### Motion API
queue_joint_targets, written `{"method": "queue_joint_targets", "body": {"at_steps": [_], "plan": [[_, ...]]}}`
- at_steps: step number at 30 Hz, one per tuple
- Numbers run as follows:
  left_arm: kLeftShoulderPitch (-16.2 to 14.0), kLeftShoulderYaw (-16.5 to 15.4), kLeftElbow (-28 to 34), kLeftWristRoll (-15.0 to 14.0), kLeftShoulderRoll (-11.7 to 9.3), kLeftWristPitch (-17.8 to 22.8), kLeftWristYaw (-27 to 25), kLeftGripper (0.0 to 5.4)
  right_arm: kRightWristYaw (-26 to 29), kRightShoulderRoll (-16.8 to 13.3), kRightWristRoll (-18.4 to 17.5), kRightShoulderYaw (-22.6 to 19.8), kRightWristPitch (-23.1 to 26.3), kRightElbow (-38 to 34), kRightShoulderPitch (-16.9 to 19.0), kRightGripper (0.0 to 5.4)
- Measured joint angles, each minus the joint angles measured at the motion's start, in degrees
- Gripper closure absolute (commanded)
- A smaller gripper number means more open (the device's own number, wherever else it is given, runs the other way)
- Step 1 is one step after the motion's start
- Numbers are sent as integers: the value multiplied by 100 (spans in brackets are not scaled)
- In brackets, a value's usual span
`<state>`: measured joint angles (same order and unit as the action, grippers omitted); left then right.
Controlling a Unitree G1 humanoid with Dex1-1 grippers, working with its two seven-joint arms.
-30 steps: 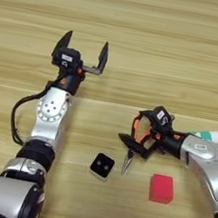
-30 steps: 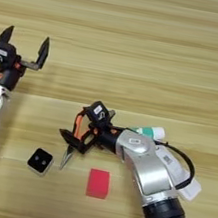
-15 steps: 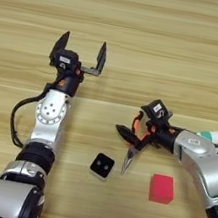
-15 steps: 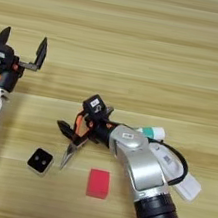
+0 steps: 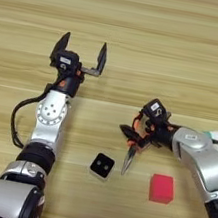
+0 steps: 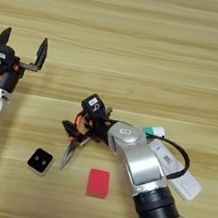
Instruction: Move the objects on the table
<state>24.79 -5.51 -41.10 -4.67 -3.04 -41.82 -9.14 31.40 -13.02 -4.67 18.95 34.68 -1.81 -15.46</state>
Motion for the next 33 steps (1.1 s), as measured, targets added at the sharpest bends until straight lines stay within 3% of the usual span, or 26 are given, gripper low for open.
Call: {"method": "queue_joint_targets", "body": {"at_steps": [10, 22, 26, 33], "plan": [[8, 13, 0, 5, 14, -1, 17, 0, -23, -67, -2, -11, 535, -74, -171, 252], [60, 27, 0, 39, 115, -2, 116, 0, 184, -403, 58, 596, 1106, -403, -463, 320], [60, 25, 1, 41, 143, -1, 118, 0, 455, -711, 43, 792, 1108, -613, -399, 342], [64, 16, 4, 42, 149, -1, 118, 0, 800, -1219, -93, 755, 1001, -950, -144, 375]]}}
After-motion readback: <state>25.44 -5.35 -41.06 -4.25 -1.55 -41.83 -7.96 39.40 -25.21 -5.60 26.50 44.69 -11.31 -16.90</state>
